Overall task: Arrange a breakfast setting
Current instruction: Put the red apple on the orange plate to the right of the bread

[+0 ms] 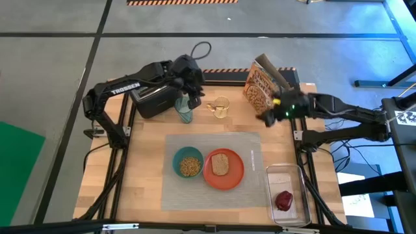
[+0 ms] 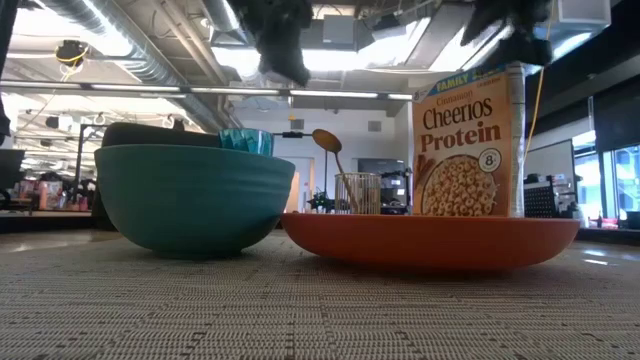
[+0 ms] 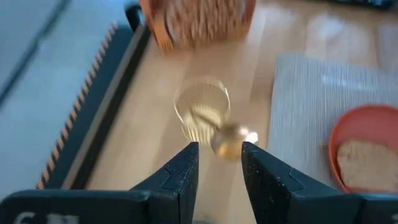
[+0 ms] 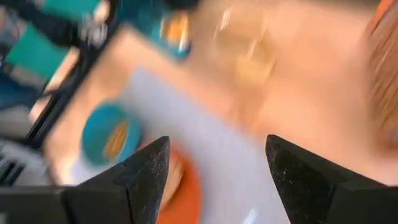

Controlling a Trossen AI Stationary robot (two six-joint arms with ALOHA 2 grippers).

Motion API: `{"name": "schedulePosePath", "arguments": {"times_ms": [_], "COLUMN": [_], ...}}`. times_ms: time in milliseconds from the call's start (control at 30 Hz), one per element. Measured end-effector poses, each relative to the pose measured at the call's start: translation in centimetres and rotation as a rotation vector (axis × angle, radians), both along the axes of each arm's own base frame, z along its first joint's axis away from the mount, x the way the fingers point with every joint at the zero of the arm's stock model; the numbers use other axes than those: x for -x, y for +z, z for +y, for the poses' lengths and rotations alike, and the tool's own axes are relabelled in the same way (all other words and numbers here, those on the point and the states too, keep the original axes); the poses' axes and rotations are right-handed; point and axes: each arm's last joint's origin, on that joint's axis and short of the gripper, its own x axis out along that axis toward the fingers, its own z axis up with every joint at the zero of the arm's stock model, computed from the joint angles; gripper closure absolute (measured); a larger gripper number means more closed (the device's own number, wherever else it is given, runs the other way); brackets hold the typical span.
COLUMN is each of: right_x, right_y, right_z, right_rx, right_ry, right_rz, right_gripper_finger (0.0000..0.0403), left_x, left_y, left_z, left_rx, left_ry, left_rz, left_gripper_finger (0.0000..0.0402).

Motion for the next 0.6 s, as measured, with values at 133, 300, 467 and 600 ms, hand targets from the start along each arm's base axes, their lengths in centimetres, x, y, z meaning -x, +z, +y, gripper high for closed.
{"name": "schedulePosePath", "arguments": {"times_ms": [133,300,467,600], "right_x": [0.3,0.7,0.9,0.9], "right_y": [-0.8,-1.5,-2.5,-3.8], "right_z": [2.8,6.5,10.8,13.8], "right_rx": [-0.209,-0.467,-0.677,-0.720], "right_ry": [0.009,-0.111,-0.232,-0.194], "right_rz": [0.086,0.176,0.287,0.474], "right_gripper_finger": [0.0146,0.0146,0.0146,0.0146], "left_x": [0.3,0.1,0.1,-0.1], "left_y": [1.4,1.9,2.0,2.1], "left_z": [0.4,0.8,0.9,0.8], "left_rx": [-0.065,-0.063,-0.083,-0.138], "left_ry": [-0.013,-0.057,-0.074,-0.125], "left_rz": [-0.091,-0.167,-0.178,-0.172], "left_gripper_finger": [0.0286,0.0286,0.0286,0.0286]}}
